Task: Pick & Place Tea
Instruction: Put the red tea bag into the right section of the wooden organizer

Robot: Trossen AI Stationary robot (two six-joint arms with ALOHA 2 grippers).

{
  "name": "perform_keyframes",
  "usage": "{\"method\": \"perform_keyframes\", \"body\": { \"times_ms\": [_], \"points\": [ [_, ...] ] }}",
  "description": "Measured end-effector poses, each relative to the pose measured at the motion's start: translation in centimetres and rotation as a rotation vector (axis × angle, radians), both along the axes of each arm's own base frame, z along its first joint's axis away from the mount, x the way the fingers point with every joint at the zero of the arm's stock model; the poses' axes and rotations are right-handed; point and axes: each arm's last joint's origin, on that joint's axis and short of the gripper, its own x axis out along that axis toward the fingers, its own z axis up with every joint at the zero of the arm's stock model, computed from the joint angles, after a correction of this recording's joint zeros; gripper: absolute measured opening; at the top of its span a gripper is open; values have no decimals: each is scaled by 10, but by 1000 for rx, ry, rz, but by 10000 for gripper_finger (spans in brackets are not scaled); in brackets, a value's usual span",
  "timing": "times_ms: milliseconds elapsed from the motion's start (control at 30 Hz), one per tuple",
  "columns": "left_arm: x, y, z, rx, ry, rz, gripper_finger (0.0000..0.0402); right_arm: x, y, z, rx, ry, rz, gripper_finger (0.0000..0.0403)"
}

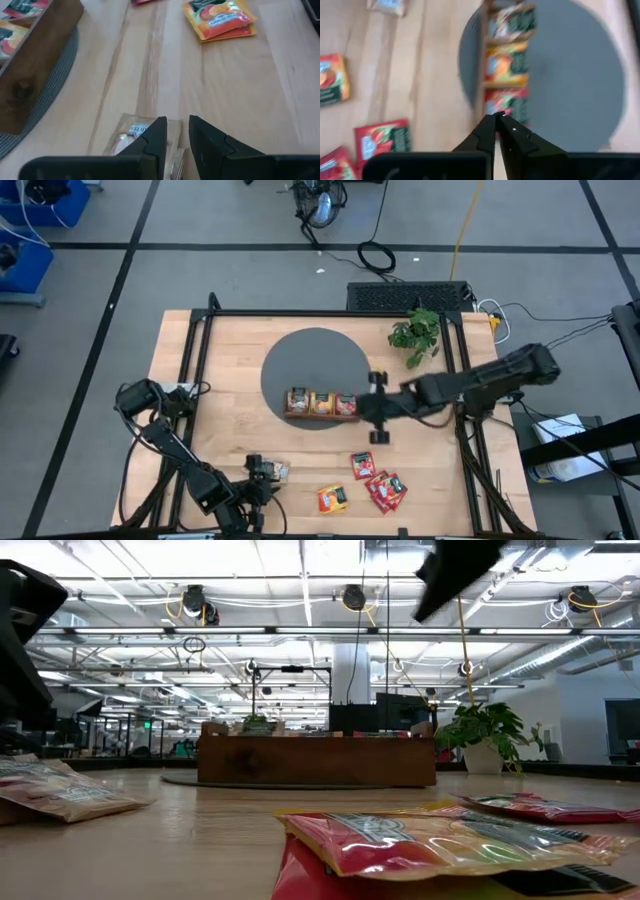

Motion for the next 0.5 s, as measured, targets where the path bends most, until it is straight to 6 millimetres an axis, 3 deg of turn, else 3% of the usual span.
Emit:
{"method": "perform_keyframes", "body": {
  "times_ms": [167, 333, 500],
  "points": [
    [22, 5, 6, -89, 35, -119, 88, -32, 20, -39, 102, -43, -17, 4],
    [49, 11, 15, -189, -3, -274, 88, -58, 32, -64, 206, -45, -76, 3],
    [73, 23, 28, -164, 19, -329, 88, -79, 39, -84, 298, 20, -143, 2]
  ]
}}
